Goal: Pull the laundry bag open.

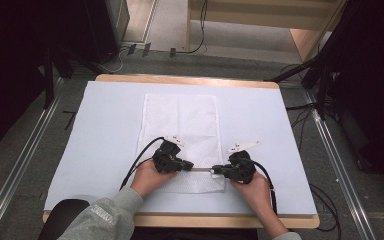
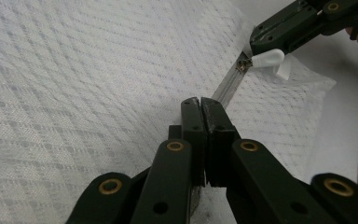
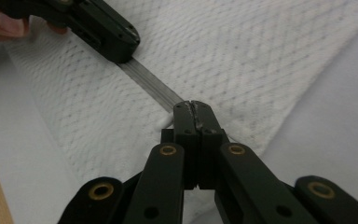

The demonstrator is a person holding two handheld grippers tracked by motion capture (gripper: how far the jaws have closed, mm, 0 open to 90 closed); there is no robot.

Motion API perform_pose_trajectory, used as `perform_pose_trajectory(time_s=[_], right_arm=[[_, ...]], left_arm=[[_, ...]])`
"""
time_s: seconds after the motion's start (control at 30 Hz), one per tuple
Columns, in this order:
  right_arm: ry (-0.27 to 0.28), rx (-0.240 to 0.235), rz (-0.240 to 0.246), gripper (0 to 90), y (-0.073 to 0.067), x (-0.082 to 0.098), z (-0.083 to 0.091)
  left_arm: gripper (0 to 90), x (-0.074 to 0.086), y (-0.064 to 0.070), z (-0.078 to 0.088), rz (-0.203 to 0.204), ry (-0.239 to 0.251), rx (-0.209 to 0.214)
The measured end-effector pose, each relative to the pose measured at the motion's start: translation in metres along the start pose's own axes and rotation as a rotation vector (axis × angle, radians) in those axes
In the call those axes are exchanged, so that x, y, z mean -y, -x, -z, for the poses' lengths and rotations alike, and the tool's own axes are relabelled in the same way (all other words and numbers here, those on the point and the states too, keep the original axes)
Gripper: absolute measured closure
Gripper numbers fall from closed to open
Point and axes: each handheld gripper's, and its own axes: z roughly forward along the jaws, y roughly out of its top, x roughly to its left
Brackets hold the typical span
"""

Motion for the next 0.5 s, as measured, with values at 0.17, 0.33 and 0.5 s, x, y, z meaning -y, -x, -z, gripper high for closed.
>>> perform_pose_trajectory(time_s=[0.17, 0.33, 0.5], right_arm=[[0.005, 0.003, 0.036, 90.0, -0.006, -0.002, -0.003], [0.031, 0.035, 0.042, 90.0, -0.004, -0.004, 0.004], [0.032, 0.056, 0.031, 90.0, 0.004, -0.002, 0.007]], left_arm=[[88.7, -0.001, 0.0, 0.0, 0.01, -0.004, 0.002], [85.3, -0.008, 0.007, 0.003, -0.013, 0.015, 0.007], [81.4, -0.015, 0.015, 0.001, -0.029, 0.026, 0.015]])
